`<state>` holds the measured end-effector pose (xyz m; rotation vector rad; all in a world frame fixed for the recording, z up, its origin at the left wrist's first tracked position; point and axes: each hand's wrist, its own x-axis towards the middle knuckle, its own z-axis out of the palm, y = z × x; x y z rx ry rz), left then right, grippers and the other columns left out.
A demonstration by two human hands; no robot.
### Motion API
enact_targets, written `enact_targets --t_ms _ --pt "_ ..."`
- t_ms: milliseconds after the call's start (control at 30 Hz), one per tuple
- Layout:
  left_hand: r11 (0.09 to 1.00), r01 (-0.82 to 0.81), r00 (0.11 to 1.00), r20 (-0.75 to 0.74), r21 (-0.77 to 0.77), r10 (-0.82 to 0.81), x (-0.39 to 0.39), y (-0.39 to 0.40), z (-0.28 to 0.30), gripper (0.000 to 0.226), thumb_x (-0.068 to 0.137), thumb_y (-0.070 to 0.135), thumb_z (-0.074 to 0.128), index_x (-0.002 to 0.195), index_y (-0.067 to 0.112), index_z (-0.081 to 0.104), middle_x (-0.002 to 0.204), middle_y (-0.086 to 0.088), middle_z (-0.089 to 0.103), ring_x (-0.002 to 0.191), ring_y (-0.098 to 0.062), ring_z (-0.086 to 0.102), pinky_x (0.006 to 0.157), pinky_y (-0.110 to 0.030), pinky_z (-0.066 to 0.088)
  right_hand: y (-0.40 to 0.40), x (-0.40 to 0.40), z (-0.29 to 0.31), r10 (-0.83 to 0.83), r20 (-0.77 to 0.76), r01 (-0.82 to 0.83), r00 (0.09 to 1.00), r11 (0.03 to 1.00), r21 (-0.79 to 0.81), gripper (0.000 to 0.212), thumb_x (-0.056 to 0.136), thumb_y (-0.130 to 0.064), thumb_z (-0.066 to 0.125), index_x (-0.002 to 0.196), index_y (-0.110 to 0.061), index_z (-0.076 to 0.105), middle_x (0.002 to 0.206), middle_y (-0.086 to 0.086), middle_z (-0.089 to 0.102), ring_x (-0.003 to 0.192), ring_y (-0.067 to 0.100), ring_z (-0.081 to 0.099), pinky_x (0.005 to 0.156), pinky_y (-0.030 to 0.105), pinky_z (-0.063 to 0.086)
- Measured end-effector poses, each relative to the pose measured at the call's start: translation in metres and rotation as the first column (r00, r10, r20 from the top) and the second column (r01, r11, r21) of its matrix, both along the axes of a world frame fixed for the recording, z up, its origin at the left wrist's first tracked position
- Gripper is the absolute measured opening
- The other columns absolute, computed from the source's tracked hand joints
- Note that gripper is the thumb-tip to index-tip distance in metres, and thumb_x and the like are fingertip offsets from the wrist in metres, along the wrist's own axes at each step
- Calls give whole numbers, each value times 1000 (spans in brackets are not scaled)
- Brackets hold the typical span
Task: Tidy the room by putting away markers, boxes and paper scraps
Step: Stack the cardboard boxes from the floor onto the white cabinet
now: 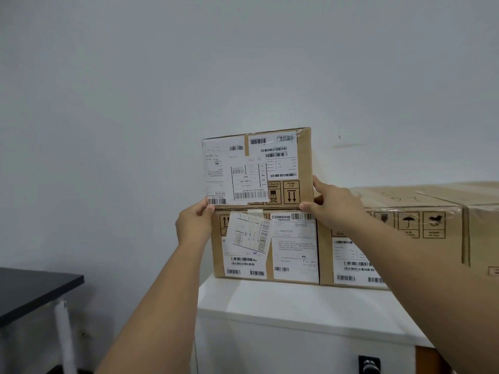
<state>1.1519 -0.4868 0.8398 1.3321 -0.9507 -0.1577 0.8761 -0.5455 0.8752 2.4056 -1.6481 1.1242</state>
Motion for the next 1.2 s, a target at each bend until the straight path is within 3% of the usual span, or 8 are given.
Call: enact_targets --t_ms 67,233,333,533,667,767,867,1200 --pt "996 -61 995 82 65 56 -10 11 7 31 98 25 54 127 26 66 124 4 68 110 -15 61 91 -26 45 11 1 -1 -20 -12 20 1000 1000 -4 75 87 -60 52 151 -32 23 123 0 66 113 26 59 91 42 51" --pt "995 -93 970 224 -26 96 -61 37 23 41 95 20 53 136 23 53 146 1 41 133 -19 44 110 -35 39 49 -14 -13 -89 41 92 995 992 -91 62 92 -60 40 142 -22 43 141 8 48 132 28 41 109 46 34" --pt "997 31 936 353 -74 -2 -117 47 36 38 93 16 56 128 30 55 141 9 38 134 -9 36 103 -21 29 64 -47 -19 -30 89 42 996 991 -129 58 94 -53 42 145 -24 42 151 5 37 141 22 29 117 44 24" --pt "910 414 789 509 -24 -345 -273 64 43 37 92 21 57 128 31 54 130 16 40 106 2 45 92 -21 31 93 -168 -27 -166 83 174 983 978 -112 49 94 -43 49 141 -30 47 152 1 33 143 20 24 116 38 21" --pt "757 652 640 504 42 -579 -389 71 17 39 86 25 62 124 33 56 130 11 45 100 2 52 95 -22 42 127 -276 -43 -368 73 373 927 924 -87 46 90 -37 54 136 -31 51 148 4 37 139 23 31 114 40 28" --pt "575 804 472 426 151 -772 -475 86 -14 38 88 21 63 125 30 56 128 11 45 90 18 48 77 -4 41 169 -355 -59 -502 102 507 859 861 -32 45 90 -34 55 135 -30 53 150 4 36 140 23 27 113 40 28" --pt "416 877 307 387 238 -869 -553 112 -49 42 89 21 64 128 29 55 131 8 47 113 -4 47 88 -17 40 219 -429 -77 -637 116 641 762 767 1 43 91 -31 54 134 -29 54 150 4 36 140 23 27 113 40 29" --pt "-23 874 -155 234 486 -960 -762 223 -156 46 87 23 64 131 23 54 136 0 55 127 -18 51 102 -32 43 392 -629 -182 -952 57 878 301 300 374 57 87 -43 52 142 -33 42 151 8 37 139 31 33 111 44 35"
